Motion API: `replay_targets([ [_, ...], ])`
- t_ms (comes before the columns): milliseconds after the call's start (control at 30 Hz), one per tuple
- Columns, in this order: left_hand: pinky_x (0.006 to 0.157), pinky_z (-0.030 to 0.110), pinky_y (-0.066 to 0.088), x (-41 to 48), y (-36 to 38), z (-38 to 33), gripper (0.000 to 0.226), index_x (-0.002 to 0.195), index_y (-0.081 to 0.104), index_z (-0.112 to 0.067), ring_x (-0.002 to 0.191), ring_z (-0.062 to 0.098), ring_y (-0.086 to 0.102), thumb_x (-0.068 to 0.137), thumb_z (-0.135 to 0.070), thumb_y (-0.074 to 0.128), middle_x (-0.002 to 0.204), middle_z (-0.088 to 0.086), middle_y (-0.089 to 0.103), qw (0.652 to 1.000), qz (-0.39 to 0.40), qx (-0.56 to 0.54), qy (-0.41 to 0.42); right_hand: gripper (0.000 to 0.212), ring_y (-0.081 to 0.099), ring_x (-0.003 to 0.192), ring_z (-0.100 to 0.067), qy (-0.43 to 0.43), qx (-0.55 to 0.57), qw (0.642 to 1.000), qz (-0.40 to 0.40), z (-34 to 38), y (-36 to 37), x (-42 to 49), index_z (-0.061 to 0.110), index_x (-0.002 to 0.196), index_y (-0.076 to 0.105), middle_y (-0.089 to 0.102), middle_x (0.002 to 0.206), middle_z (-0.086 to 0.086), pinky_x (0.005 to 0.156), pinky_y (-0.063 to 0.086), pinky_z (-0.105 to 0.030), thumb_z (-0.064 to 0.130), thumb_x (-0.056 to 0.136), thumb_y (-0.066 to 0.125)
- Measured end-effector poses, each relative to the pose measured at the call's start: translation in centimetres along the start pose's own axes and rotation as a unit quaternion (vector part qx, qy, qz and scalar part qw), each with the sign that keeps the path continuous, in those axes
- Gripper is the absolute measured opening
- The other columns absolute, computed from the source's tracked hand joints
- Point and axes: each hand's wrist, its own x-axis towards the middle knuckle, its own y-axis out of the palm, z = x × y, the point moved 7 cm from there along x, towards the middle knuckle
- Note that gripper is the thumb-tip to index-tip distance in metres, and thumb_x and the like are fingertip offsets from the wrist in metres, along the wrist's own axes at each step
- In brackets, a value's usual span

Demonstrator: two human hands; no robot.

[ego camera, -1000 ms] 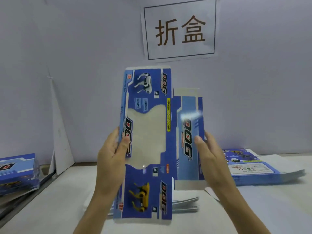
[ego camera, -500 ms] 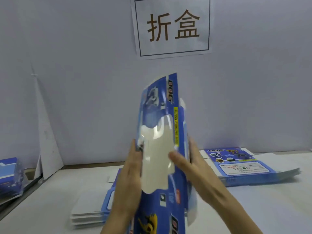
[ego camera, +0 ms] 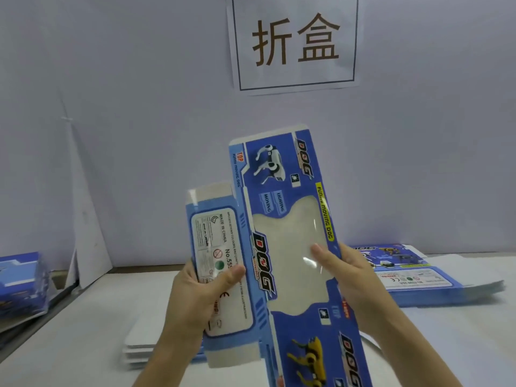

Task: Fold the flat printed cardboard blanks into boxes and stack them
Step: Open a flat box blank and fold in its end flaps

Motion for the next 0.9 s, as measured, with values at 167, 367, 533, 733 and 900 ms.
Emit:
replay_targets([
  [167,0.056,0.036,0.059,-0.1,0.2,-1.3,0.061,0.107,0.060,-0.020,0.079,0.031,0.073,0.051,-0.037,0.078,0.094,0.009,0.075,0.999,0.044,-0.004,-0.004,0.026,0.074,0.074,-0.024,-0.015,-0.006,1.000,-0.020,-0.1,-0.1,0.0,0.022,0.092,0.072,0.076,0.088,-0.007,0.052,0.055,-0.026,0.039,0.073,0.067],
  [367,0.053,0.033,0.058,-0.2,-0.2,-2.2,0.053,0.107,0.059,-0.022,0.076,0.028,0.073,0.057,-0.036,0.074,0.092,0.007,0.075,0.999,0.035,0.013,0.015,0.043,0.074,0.076,-0.029,0.004,0.009,0.999,-0.033,-0.9,0.1,0.1,0.013,0.104,0.065,0.076,0.089,-0.009,0.055,0.060,-0.032,0.040,0.072,0.068],
  [533,0.053,0.031,0.058,-0.2,-0.5,-2.4,0.047,0.106,0.059,-0.024,0.075,0.023,0.073,0.062,-0.033,0.072,0.094,0.003,0.075,0.999,0.005,0.032,0.037,0.033,0.074,0.073,-0.024,0.004,0.021,0.999,-0.047,-0.5,0.4,-0.1,0.015,0.098,0.066,0.076,0.086,-0.005,0.050,0.056,-0.026,0.036,0.073,0.065],
  [733,0.095,0.013,0.042,-2.2,2.6,-3.5,0.085,0.144,0.022,-0.044,0.126,-0.007,0.037,0.072,-0.069,0.060,0.144,-0.029,0.030,0.966,0.020,0.218,0.135,0.028,0.068,0.089,0.003,-0.119,-0.037,0.991,-0.044,1.4,2.9,-1.1,0.028,0.109,0.065,0.073,0.099,0.016,0.066,0.050,-0.009,0.036,0.085,0.053],
  [900,0.070,0.023,0.057,-2.9,4.0,-2.7,0.088,0.121,0.055,-0.028,0.097,0.011,0.069,0.047,-0.068,0.080,0.107,-0.009,0.072,0.993,0.106,-0.006,0.049,0.042,0.026,0.134,0.015,-0.137,-0.157,0.966,0.153,0.2,7.8,-2.6,0.059,0.130,0.046,0.029,0.144,0.039,0.111,0.034,-0.023,0.054,0.088,0.043],
])
